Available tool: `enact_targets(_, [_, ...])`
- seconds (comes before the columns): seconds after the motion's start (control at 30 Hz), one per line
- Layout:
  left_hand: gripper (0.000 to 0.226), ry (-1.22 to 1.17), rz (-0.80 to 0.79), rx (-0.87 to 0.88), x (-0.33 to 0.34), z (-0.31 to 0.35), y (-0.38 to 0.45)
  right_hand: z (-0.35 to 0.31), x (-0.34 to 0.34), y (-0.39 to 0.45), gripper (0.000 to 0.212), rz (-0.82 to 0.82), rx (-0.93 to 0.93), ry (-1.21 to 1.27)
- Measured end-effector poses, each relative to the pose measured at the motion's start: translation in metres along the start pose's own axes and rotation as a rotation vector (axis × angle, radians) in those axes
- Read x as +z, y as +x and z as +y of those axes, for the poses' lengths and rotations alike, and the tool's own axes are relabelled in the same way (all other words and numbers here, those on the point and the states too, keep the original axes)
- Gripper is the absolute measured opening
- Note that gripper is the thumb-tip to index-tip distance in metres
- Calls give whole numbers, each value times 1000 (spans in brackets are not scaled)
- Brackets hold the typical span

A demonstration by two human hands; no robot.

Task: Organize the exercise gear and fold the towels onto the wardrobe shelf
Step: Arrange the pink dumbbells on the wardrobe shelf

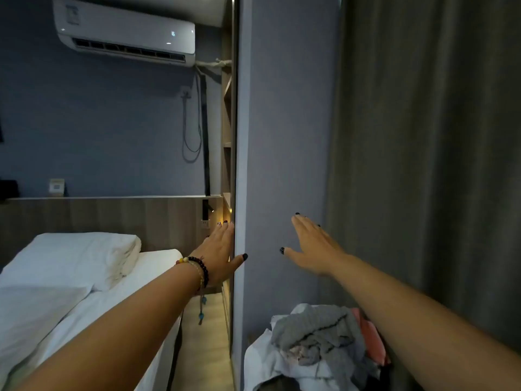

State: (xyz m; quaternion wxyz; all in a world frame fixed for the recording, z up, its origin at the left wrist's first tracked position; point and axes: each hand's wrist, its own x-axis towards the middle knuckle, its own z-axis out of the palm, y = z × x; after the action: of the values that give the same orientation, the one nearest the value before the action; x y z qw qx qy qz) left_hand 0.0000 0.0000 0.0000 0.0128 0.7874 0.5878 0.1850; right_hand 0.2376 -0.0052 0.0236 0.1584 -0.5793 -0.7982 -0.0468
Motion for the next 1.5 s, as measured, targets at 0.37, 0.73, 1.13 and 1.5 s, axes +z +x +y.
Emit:
enact_targets(0.37, [79, 21, -28, -8, 21, -57, 50, -16, 53, 63, 77, -36, -9, 81])
enact_targets(0.73, [77, 34, -82, 71, 25, -175, 133, -79, 109, 197, 75, -74, 15, 143])
enact_targets(1.13, [69, 20, -118, 84, 54, -286, 217, -98, 195, 309, 71, -140, 93, 232])
enact_targets(1.5, [74, -74, -121, 24, 114, -324, 337, -46, 262, 423, 68, -173, 117, 349])
